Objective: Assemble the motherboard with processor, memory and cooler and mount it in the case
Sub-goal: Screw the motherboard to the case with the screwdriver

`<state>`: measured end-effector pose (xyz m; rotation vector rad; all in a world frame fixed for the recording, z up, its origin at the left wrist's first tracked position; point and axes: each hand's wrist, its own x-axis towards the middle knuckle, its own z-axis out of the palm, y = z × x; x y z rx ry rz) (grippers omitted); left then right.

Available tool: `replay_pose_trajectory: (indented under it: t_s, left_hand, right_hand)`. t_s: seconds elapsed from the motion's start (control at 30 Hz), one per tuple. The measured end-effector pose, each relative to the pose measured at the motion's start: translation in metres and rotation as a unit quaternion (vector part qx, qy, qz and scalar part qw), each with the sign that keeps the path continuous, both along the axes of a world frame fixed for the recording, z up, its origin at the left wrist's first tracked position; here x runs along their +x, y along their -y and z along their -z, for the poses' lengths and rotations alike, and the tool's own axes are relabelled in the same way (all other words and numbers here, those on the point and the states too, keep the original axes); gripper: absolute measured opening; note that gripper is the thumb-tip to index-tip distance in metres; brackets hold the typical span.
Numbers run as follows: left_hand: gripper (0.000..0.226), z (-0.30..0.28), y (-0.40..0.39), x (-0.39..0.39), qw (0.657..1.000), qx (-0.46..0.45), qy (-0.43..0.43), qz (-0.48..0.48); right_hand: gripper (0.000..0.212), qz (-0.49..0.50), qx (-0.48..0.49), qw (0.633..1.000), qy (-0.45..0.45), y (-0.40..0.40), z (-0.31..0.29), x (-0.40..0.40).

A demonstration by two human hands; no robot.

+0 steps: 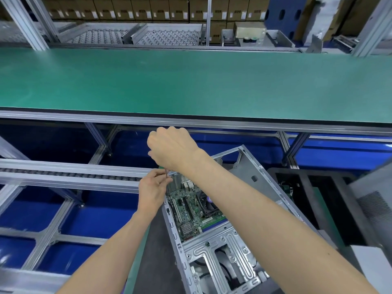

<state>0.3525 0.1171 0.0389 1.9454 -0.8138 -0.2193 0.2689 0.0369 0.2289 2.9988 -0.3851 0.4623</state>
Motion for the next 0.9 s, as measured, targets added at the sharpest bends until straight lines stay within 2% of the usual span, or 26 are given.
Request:
replay_pose_trajectory:
  t_s: [0.17, 0.3, 0.4, 0.47, 0.6, 0.7, 0.77, 0.9]
  left_hand:
    - [0.002, 0.0008, 0.0005, 0.0008, 1.0, 0.019, -0.008, -0.003]
    - [0.002, -0.0019, 0.0007, -0.0006, 1.0, 0.022, -0.014, 0.0]
    - [0.009, -0.0023, -0.0004, -0.0008, 0.999, 0.032, 0.0, 0.003]
    - [0.004, -0.0011, -0.0004, -0.0002, 0.999, 0.038, 0.006, 0.003]
    - [0.013, -0.0027, -0.001, -0.0011, 0.999, 0.04, -0.008, -0.004]
    - [0.006, -0.0044, -0.0012, -0.0014, 0.999, 0.052, 0.009, -0.003]
    - [0.011, -0.0037, -0.0017, -0.001, 0.998, 0.063, 0.031, 0.002]
    - [0.008, -0.0042, -0.0018, -0.0013, 0.998, 0.051, 0.029, 0.004]
  right_hand:
    - [0.031, -0.047, 0.046, 0.997, -0.048, -0.0011, -0.0046, -0.0007]
    - [0.015, -0.022, 0.012, 0.999, -0.026, -0.0028, -0.0005, -0.0015]
    - [0.022, -0.03, 0.056, 0.997, -0.033, -0.0021, -0.0028, -0.0007]
    - [0.026, -0.041, 0.078, 0.995, -0.043, -0.0026, -0.0051, -0.0012]
    - [0.012, 0.004, 0.028, 0.999, -0.018, -0.0007, -0.0031, -0.0017]
    - [0.019, -0.012, 0.05, 0.998, -0.034, 0.001, -0.0037, -0.001]
    - [0.027, -0.03, 0.082, 0.995, -0.051, 0.0001, -0.0052, -0.0004]
    - [0.012, 0.002, 0.0, 1.0, -0.02, -0.0013, -0.002, -0.0001]
